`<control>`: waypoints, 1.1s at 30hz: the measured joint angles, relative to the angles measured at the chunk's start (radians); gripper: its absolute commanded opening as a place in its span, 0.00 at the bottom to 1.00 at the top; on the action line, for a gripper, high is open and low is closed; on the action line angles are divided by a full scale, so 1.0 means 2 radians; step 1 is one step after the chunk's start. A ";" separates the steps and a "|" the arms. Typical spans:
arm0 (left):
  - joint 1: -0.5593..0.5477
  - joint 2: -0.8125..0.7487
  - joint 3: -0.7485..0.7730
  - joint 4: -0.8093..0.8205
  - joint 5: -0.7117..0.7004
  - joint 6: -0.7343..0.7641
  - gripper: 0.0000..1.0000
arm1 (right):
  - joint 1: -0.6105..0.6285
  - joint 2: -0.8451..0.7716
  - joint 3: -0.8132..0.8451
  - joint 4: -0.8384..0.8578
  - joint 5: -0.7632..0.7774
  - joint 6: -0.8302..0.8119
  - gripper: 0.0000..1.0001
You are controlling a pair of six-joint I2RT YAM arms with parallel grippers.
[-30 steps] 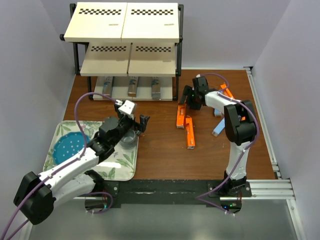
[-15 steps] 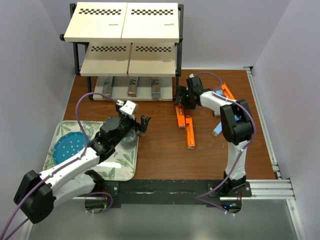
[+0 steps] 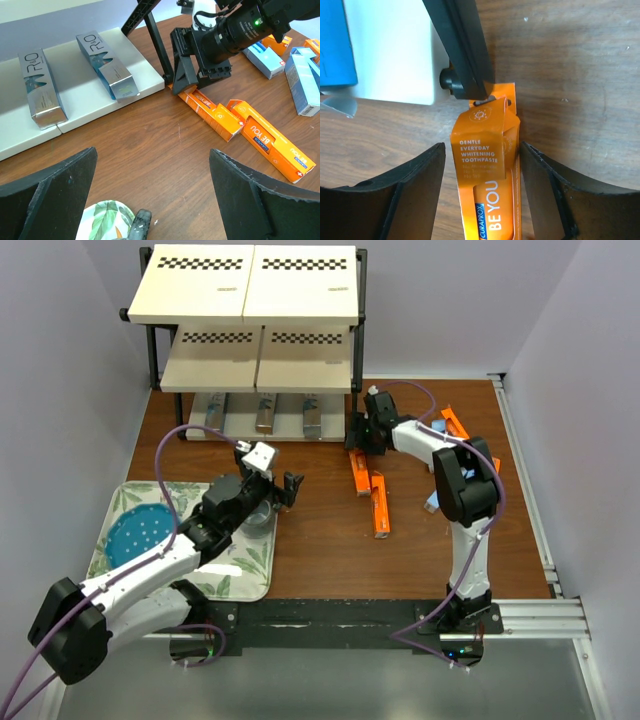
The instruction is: Place and organize the toothpastes onto the shelf
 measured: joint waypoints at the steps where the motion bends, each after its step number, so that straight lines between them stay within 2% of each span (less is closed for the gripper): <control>1: -0.001 0.001 0.000 0.000 0.000 0.000 1.00 | 0.000 0.000 0.001 0.000 0.002 -0.001 0.63; 10: -0.004 0.004 0.000 0.000 0.000 0.000 1.00 | 0.002 0.002 0.002 -0.003 0.024 -0.014 0.44; 17: -0.007 0.008 0.000 0.000 0.002 0.000 1.00 | 0.014 -0.030 -0.034 -0.014 0.060 -0.007 0.40; 21: -0.010 0.010 0.000 -0.001 0.002 0.000 1.00 | 0.025 -0.071 -0.077 -0.041 0.093 0.026 0.42; 25: -0.014 0.010 0.000 -0.001 0.003 0.000 1.00 | 0.031 -0.112 -0.124 -0.057 0.112 0.065 0.54; 33: -0.019 0.013 0.000 -0.002 0.004 0.000 1.00 | 0.031 -0.095 -0.101 -0.099 0.126 0.080 0.62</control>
